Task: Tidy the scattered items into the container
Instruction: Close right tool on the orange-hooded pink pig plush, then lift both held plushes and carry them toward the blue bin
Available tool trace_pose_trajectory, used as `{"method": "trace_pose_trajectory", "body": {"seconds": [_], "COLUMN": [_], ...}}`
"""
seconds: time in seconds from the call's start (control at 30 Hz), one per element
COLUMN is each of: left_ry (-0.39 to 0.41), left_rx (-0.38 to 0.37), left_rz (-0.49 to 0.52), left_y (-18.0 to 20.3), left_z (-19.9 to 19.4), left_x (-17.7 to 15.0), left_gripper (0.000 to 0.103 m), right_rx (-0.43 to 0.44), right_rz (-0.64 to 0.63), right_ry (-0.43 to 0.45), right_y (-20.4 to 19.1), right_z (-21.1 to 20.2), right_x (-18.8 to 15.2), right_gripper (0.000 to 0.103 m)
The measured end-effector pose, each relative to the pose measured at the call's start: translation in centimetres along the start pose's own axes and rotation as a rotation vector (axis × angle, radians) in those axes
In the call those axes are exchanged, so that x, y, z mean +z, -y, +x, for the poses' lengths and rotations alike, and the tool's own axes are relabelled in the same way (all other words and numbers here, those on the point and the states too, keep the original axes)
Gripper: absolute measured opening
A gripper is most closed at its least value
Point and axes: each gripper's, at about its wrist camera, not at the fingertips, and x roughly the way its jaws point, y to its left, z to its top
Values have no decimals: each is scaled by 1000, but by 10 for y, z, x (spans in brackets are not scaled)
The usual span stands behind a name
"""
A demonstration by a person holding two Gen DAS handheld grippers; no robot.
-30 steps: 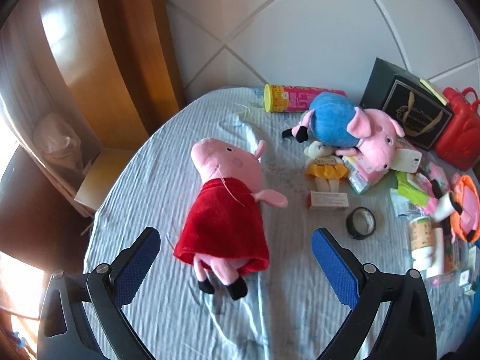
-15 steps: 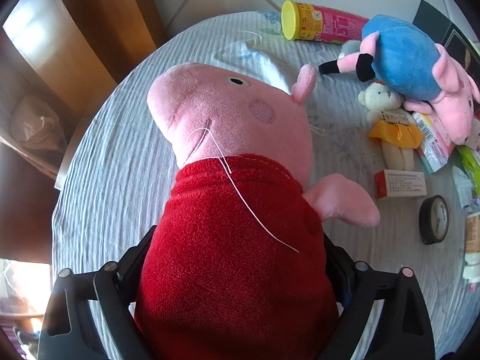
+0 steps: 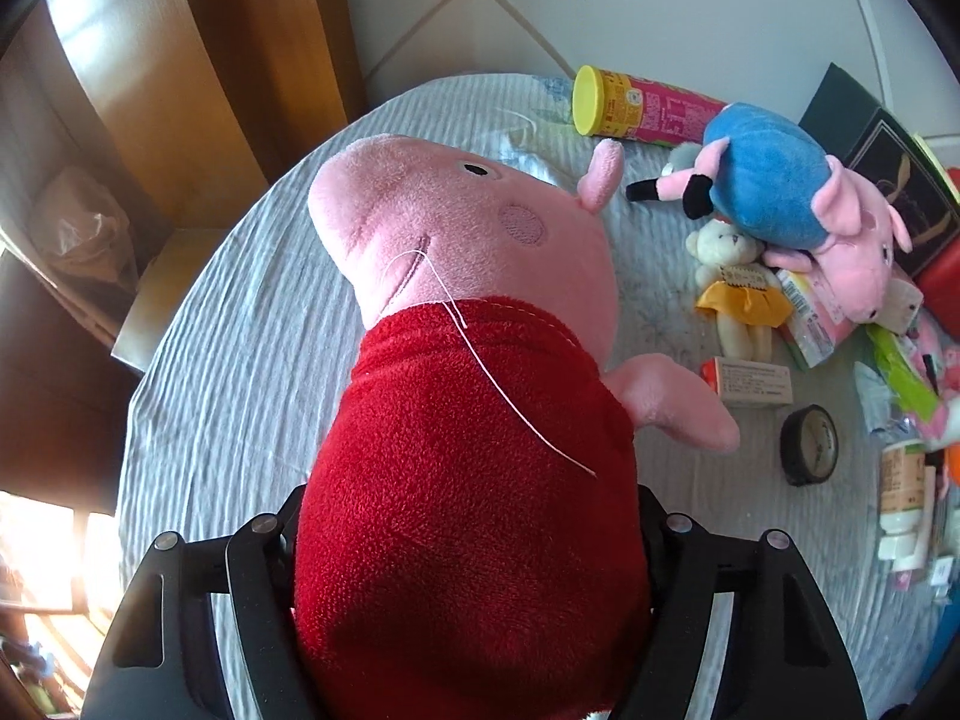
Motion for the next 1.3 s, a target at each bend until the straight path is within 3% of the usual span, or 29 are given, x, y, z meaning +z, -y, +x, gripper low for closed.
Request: {"method": "trace_pose_trajectory", "body": {"seconds": [0.23, 0.57, 0.7, 0.8, 1.3], "left_ry": [42, 84, 97, 91, 125], "left_rx": [-6, 5, 10, 10, -6], "left_rz": [-4, -44, -48, -53, -43], "left_y": [-13, -20, -15, -7, 36], "left_z": [-39, -85, -98, -104, -152], "left_x": [-13, -34, -40, -42, -63], "left_gripper": [74, 74, 74, 74, 74], "right_rx": [-72, -52, -40, -29, 86], "right_rz": [-130, -91, -94, -96, -32], "right_ry": [-73, -119, -104, -91, -1], "right_y": [-15, 1, 9, 13, 33], "right_z": [60, 94, 83, 74, -6], "right_x": [14, 18, 14, 12, -16], "right_gripper": [103, 103, 77, 69, 65]}}
